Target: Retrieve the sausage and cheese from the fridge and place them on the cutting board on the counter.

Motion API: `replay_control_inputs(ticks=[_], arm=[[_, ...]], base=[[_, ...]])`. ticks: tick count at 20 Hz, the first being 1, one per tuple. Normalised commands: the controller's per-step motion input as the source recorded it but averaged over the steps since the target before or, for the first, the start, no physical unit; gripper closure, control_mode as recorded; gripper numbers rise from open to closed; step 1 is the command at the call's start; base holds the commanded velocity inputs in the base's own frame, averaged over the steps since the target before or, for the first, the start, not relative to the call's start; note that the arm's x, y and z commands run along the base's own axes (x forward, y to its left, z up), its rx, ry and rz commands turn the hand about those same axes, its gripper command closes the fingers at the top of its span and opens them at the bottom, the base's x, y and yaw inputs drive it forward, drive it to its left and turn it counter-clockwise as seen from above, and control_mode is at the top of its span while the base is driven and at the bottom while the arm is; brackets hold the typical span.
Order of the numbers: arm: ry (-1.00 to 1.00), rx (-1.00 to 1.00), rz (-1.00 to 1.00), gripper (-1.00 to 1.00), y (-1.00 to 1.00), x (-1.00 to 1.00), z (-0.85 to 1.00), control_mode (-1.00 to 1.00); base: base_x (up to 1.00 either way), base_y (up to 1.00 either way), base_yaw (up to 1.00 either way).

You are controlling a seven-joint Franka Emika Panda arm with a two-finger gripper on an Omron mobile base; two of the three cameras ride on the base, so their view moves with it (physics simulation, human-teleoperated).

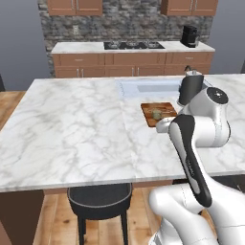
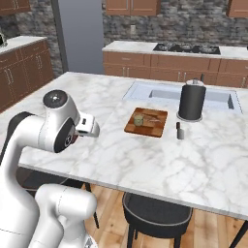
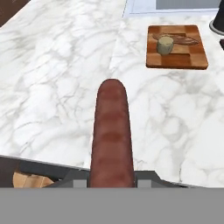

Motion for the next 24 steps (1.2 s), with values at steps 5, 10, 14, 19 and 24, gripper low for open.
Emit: replay_control_inputs(ticks=[5,10,14,19,24], arm=[[0.0,-0.01,-0.24,1.0,0.02,0.65,0.0,-1.0],[0.0,0.0,-0.38,1.0,-0.14,1.0,0.0,-1.0],[0.02,0.0,-0.31,1.0,-0.6,0.9,-0.01,-1.0],[0.15,0.0,-0.25,1.0,-0.87,0.82,0.0,-1.0],[0.25,-0.01,-0.28,1.0,-0.48,0.59,0.0,-1.0]], base=[[0.0,0.0,0.0],[0.0,0.0,0.0],[0.0,0.0,0.0],[0.0,0.0,0.0],[0.0,0.0,0.0]])
